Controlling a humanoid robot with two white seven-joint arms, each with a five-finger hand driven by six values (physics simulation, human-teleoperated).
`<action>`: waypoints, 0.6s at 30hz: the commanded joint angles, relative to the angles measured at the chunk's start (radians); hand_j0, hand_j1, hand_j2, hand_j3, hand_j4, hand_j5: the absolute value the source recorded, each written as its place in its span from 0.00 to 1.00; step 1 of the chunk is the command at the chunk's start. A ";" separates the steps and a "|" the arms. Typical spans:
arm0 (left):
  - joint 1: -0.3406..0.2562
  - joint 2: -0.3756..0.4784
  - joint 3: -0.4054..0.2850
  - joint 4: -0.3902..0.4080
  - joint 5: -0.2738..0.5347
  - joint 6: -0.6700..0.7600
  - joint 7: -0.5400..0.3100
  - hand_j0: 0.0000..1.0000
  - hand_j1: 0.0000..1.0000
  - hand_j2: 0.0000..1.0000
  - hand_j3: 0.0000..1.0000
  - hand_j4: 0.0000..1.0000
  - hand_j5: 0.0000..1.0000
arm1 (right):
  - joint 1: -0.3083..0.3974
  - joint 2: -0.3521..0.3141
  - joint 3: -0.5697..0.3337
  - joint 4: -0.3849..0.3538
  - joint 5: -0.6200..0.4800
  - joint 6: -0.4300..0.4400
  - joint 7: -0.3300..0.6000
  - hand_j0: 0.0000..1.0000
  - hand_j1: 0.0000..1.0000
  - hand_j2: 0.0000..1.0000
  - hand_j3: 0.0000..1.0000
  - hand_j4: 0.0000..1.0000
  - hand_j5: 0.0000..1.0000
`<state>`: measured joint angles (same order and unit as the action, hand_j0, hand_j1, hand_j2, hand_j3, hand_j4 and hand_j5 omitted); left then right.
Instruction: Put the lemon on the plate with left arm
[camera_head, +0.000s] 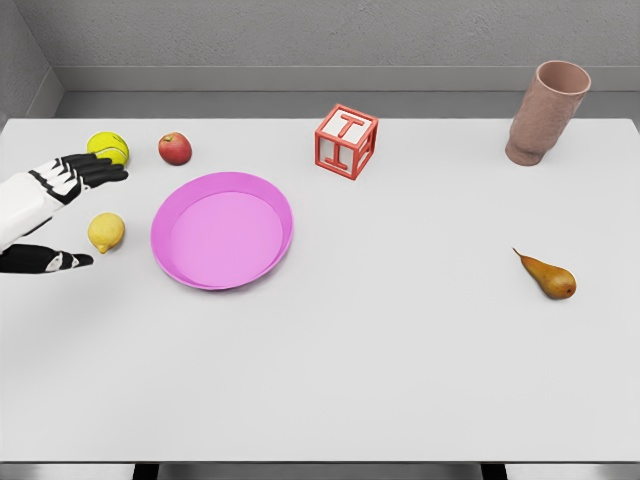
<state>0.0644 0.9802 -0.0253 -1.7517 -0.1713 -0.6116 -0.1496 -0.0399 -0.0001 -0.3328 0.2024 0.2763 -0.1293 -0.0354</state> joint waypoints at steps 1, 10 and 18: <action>0.000 0.000 0.004 0.000 0.007 0.001 -0.001 1.00 1.00 1.00 1.00 1.00 1.00 | 0.000 0.000 -0.002 0.000 0.000 -0.003 0.000 1.00 1.00 1.00 1.00 1.00 1.00; 0.002 0.009 0.053 0.075 -0.031 0.001 -0.154 1.00 1.00 1.00 1.00 1.00 1.00 | 0.003 0.000 0.001 0.000 0.000 0.003 0.000 1.00 1.00 1.00 1.00 1.00 1.00; -0.127 0.117 -0.163 0.204 -0.079 0.001 -0.156 1.00 1.00 1.00 1.00 1.00 1.00 | 0.003 0.000 0.001 0.000 0.000 0.003 0.000 1.00 1.00 1.00 1.00 1.00 1.00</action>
<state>-0.0951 1.0604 -0.1134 -1.5829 -0.2450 -0.6118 -0.3018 -0.0368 -0.0001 -0.3313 0.2022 0.2764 -0.1258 -0.0354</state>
